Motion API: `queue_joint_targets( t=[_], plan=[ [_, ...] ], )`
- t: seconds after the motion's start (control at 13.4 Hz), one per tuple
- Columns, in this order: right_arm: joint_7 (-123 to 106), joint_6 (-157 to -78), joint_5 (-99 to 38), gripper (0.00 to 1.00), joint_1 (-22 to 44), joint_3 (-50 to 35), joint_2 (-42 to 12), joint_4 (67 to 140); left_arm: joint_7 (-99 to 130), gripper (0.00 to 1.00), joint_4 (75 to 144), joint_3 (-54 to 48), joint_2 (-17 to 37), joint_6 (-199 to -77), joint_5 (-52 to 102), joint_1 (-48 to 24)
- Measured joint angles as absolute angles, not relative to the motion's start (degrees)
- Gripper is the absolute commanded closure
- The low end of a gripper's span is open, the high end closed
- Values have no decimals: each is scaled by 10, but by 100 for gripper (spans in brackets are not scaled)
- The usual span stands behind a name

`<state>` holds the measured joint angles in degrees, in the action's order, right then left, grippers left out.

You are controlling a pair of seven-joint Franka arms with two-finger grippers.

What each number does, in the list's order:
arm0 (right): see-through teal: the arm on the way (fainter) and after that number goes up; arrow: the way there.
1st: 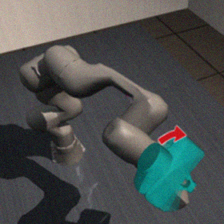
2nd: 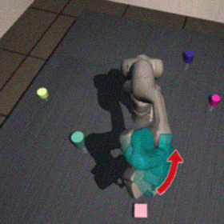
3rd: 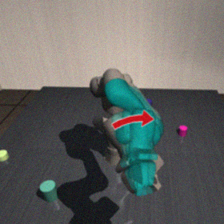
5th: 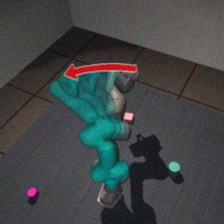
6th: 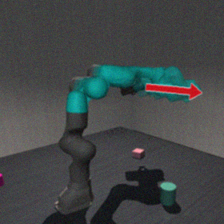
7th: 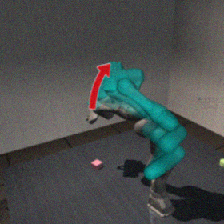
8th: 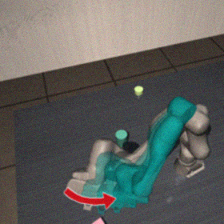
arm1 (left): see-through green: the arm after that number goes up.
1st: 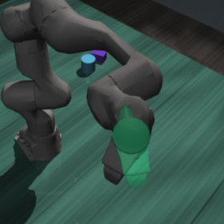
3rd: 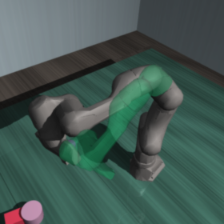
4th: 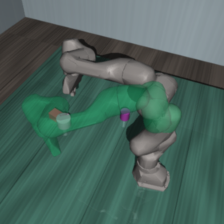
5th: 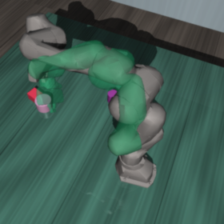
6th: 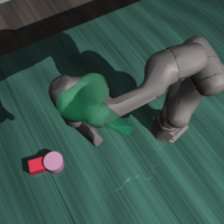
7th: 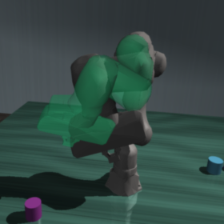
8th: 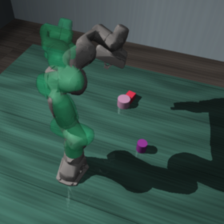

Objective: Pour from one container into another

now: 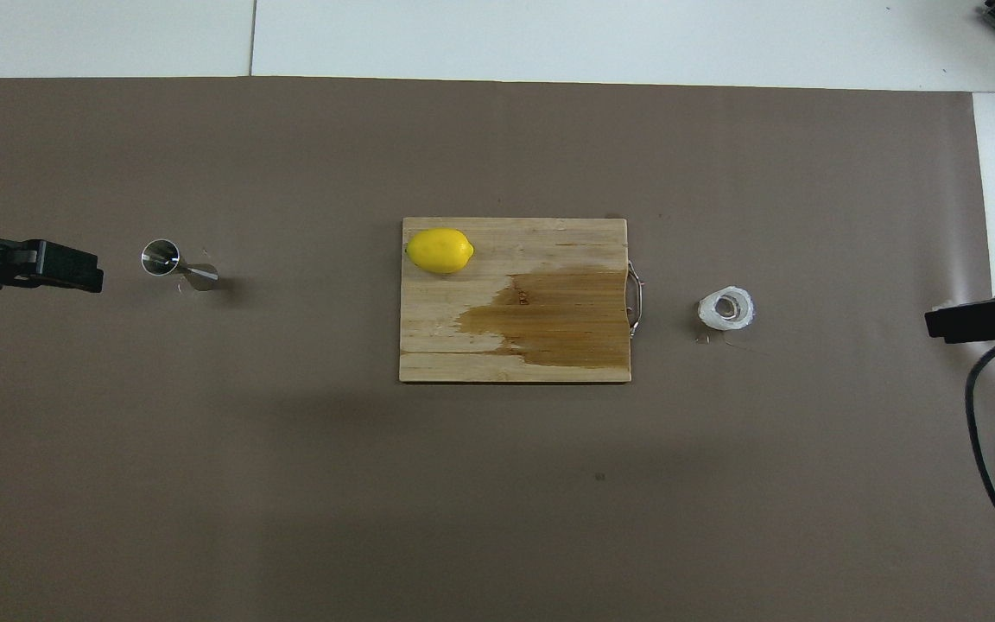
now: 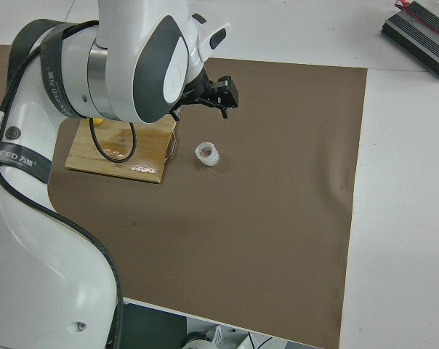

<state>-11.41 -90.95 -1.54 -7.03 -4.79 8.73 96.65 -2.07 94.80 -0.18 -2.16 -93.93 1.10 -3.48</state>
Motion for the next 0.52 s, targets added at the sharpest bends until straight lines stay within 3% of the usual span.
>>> queue_joint_targets(
  t=[0.37,0.52],
  plan=[
    [-114,-910,-15,0,-70,-48,87,967,-19,0,942,0,-17,-926,14,-24],
    [-114,-910,-15,0,-70,-48,87,967,-4,0,913,1,12,-920,30,-9]
  ],
)
